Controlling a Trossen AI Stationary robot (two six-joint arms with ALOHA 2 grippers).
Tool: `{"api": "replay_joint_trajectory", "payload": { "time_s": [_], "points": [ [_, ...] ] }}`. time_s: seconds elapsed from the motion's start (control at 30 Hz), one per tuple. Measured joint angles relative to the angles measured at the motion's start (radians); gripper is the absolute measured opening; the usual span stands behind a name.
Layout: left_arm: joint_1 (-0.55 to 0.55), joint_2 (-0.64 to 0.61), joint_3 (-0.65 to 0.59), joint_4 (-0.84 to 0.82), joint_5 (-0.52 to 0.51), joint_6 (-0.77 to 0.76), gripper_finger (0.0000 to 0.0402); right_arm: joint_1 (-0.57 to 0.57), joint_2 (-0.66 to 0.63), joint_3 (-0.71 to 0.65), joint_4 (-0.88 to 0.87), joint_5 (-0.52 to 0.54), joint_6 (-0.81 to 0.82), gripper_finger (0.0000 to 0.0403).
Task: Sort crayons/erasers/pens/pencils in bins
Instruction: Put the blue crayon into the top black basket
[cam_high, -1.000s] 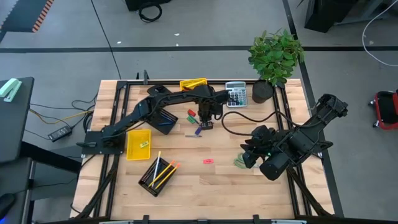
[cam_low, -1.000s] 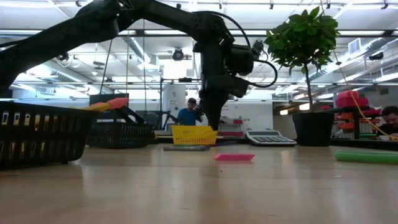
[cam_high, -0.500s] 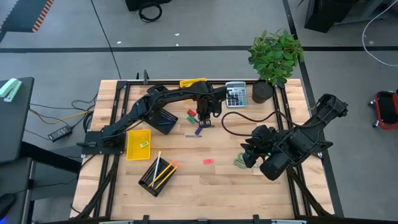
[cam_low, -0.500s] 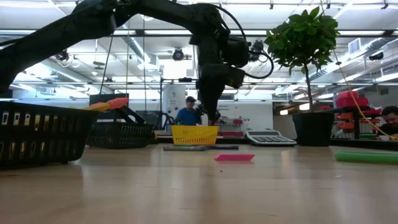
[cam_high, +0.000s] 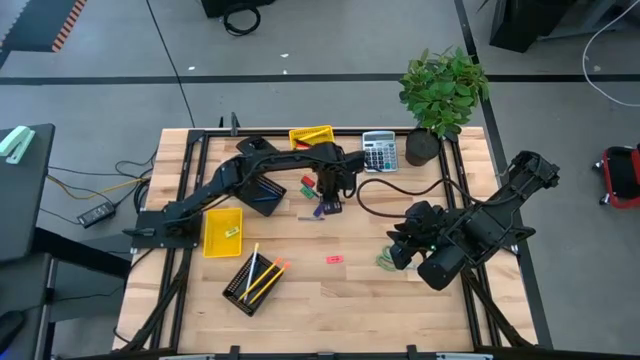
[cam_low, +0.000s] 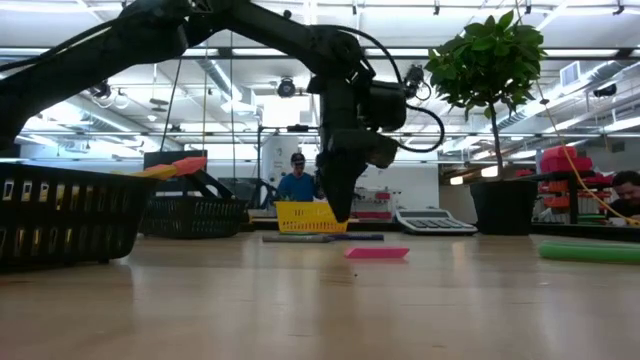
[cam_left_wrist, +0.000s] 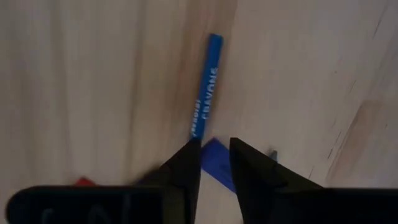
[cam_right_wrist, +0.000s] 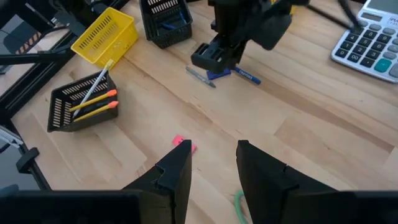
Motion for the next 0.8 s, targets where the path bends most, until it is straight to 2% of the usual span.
{"api": "replay_joint_trajectory", "payload": {
  "time_s": [0.17, 0.43, 0.8],
  "points": [
    [-0.011, 0.000, -0.050, 0.020, 0.001, 0.012, 0.0118, -0.001, 0.000, 0.000, -0.001, 0.000, -0.008, 0.0133],
    [-0.016, 0.000, -0.055, 0.074, 0.001, 0.013, 0.0141, 0.000, 0.000, 0.000, -0.001, 0.000, 0.001, 0.0133],
    [-0.019, 0.000, -0.037, 0.005, -0.024, 0.013, 0.0137, 0.000, 0.000, 0.000, -0.002, 0.000, 0.001, 0.0133]
  ]
}}
